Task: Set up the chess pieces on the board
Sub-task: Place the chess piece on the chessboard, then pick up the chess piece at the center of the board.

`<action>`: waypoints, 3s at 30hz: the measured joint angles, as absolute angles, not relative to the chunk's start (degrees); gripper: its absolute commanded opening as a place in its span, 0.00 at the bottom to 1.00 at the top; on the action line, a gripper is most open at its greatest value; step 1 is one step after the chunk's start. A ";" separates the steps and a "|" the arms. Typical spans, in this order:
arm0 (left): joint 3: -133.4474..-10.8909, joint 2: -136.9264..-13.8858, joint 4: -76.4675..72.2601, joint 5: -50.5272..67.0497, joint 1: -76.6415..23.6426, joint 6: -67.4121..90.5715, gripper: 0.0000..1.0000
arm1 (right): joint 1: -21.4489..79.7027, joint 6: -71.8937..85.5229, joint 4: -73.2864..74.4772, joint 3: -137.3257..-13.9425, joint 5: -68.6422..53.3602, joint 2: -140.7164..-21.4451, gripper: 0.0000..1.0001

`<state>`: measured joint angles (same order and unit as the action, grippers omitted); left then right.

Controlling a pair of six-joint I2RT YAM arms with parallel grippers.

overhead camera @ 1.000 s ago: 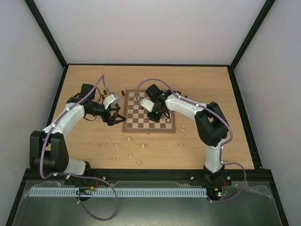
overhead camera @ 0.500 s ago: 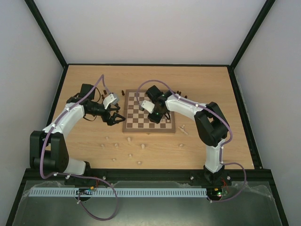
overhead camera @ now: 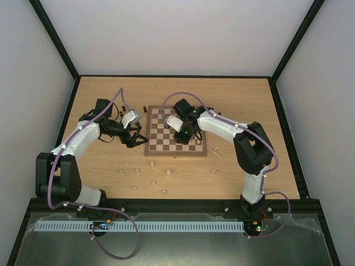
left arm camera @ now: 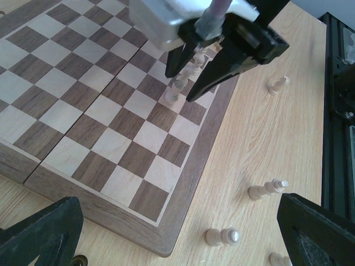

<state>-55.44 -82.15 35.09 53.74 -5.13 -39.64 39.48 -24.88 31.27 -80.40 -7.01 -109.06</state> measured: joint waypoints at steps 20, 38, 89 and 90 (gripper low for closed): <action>-52.60 -74.85 39.35 36.62 -4.80 -37.60 0.95 | 39.48 -23.20 31.44 -74.63 -7.03 -87.05 0.67; -47.51 -72.95 43.20 18.24 -6.13 -31.57 0.63 | 39.48 -21.39 31.20 -66.57 -8.75 -80.60 0.66; -42.68 -80.58 44.29 10.13 -14.61 -34.30 0.04 | 39.48 -21.41 29.67 -63.07 -8.49 -80.27 0.65; -42.70 -80.58 44.31 10.13 -14.61 -34.30 0.03 | 39.48 -21.41 29.67 -63.05 -8.49 -80.23 0.65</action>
